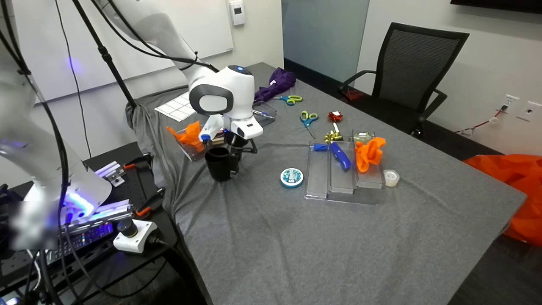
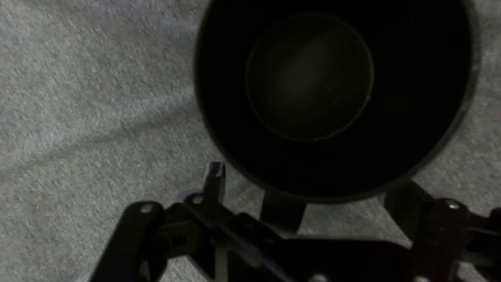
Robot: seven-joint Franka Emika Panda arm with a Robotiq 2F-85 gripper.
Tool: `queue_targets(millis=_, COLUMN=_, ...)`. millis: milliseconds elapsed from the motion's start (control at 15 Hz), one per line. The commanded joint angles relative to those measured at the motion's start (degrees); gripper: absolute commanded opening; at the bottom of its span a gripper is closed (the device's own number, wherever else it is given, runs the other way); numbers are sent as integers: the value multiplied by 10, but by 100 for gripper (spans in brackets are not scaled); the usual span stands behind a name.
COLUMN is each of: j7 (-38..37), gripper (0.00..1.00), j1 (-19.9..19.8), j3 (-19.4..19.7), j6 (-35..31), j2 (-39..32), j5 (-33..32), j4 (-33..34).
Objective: Move the black object forward
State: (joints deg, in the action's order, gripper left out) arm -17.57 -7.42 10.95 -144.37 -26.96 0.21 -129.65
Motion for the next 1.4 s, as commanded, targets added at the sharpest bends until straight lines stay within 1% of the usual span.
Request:
queue_targets(millis=0, j7=26, gripper=72, j1=0, j3=4, j6=-2, j2=-11, j5=0, j4=6)
queue_targets(millis=667, j7=30, gripper=2, j1=-3, j3=5, j6=-12, j2=-13, j5=4, j4=11)
queue_targets(millis=733, j7=35, gripper=1, j1=-5, j3=2, j6=-12, j2=-8, j5=9, j4=9)
queue_targets(millis=800, j7=42, gripper=4, j1=-9, j3=-1, j6=-14, j2=-3, j5=14, j4=7)
queue_targets(millis=933, j7=78, gripper=5, j1=-31, j3=-29, j6=-10, j2=28, j5=60, j4=0)
queue_targets(millis=1133, j7=126, gripper=5, j1=-58, j3=-66, j6=36, j2=70, j5=156, j4=15)
queue_targets(millis=1267, j7=137, gripper=5, j1=-66, j3=-77, j6=71, j2=88, j5=214, j4=40)
queue_targets(millis=1333, j7=129, gripper=5, j1=-65, j3=-75, j6=92, j2=91, j5=236, j4=59)
